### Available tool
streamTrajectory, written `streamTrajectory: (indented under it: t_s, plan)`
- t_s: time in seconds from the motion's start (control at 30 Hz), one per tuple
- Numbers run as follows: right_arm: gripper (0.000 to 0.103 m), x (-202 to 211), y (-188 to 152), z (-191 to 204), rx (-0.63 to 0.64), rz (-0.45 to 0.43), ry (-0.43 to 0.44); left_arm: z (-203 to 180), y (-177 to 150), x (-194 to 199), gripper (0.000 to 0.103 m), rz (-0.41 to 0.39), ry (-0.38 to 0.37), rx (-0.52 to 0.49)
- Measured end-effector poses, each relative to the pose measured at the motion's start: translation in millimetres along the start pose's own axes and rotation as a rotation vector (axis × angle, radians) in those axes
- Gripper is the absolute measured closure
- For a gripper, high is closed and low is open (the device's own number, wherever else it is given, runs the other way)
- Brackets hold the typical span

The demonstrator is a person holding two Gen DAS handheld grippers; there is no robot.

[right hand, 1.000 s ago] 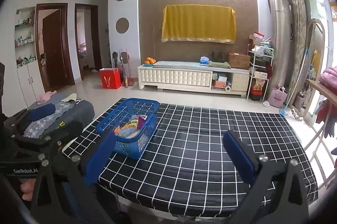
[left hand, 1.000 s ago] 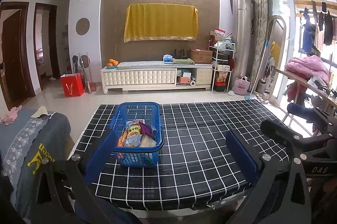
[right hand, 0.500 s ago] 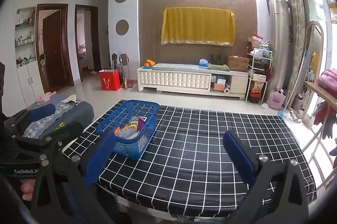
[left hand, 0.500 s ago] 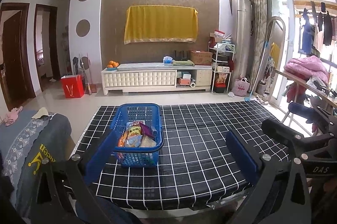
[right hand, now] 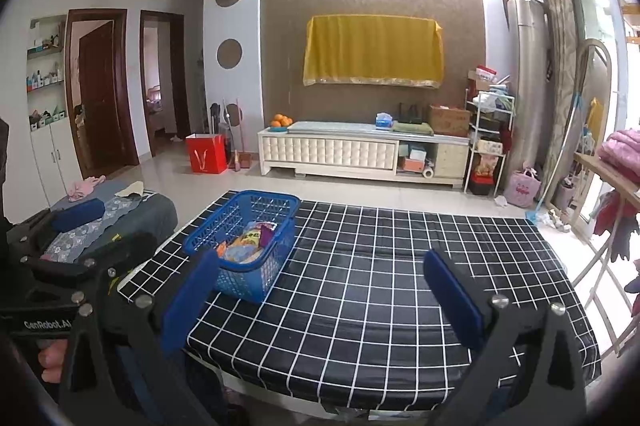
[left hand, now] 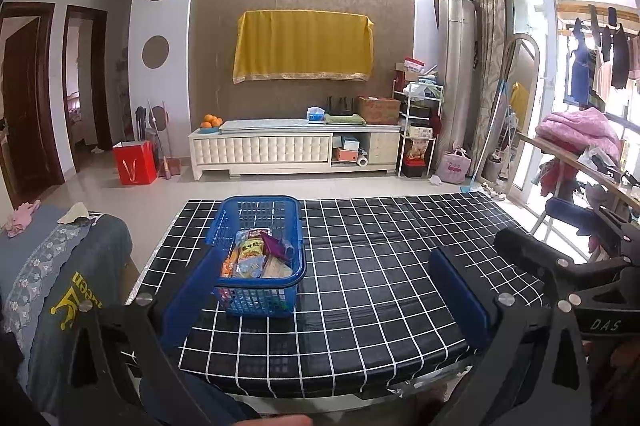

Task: Organize snacks

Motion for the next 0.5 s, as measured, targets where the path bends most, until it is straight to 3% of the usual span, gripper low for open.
streamTrajectory:
  t_s: [0.5]
  plan:
    - [0.000,1.4,-1.6,-1.4,0.002,0.007,-0.006,-2.3,-3.1,-0.9,0.001,0.017,-0.017,0.003]
Point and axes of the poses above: each gripper's, at about its wrist camera, not at the fingertips, and x roughly against the way its jaws point, z to its left, y to its top, the point moved 9 cm from there along -x, roughly the way its jaws point, and after that the axes turned 9 degrees about -x, right-handed, at the moved point
